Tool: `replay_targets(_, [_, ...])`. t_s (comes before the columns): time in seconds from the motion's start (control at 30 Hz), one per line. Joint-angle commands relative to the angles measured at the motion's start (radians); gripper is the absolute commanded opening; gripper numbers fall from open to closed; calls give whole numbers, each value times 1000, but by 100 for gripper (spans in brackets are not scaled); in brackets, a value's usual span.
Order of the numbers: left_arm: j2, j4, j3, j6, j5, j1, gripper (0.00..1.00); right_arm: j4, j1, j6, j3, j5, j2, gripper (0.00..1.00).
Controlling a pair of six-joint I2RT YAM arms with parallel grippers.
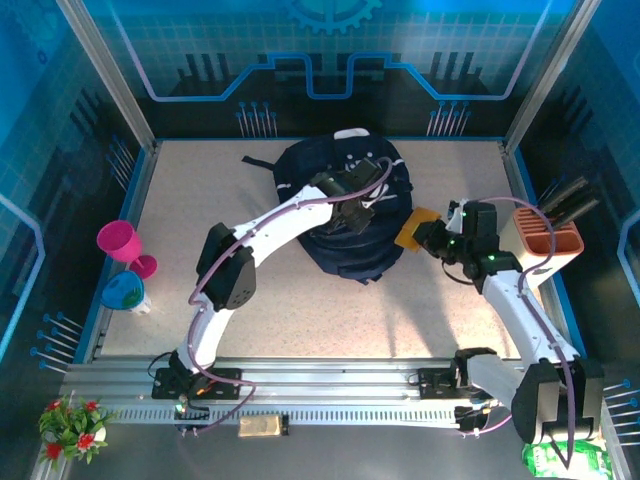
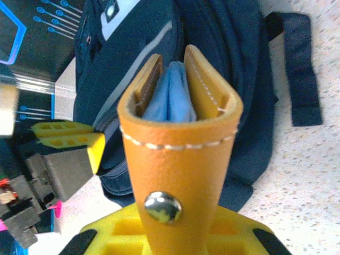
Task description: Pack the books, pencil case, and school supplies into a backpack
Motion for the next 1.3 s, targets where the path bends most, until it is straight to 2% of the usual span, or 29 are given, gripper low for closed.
replay_targets(0.0, [-132,139,-55,-31,5,14,14,116,47,83,-21,-21,28,13])
replay_targets(0.27, [-305,377,-263,-33,183,12,10,277,142,203,14,25,114,14])
replay_targets(0.43, [-318,403,-272,-52,201,14,9,376,176,324,31,65,196,14])
replay_targets(0.57, [-303,395,-252,-70,206,14,9,378,214,420,91,126,304,15])
replay_targets(0.67, [-295,381,-237,-91,204,21,9,333,234,478,159,176,385,21])
replay_targets(0.83, [-303,356,-236,-125,201,40,10,266,235,510,265,132,478,33])
replay_targets(1.07, [-313,351,-253,-144,230,56,12,96,221,425,229,144,366,47])
replay_targets(1.27, [-314,350,-251,-143,249,58,13,-25,219,364,192,227,315,46])
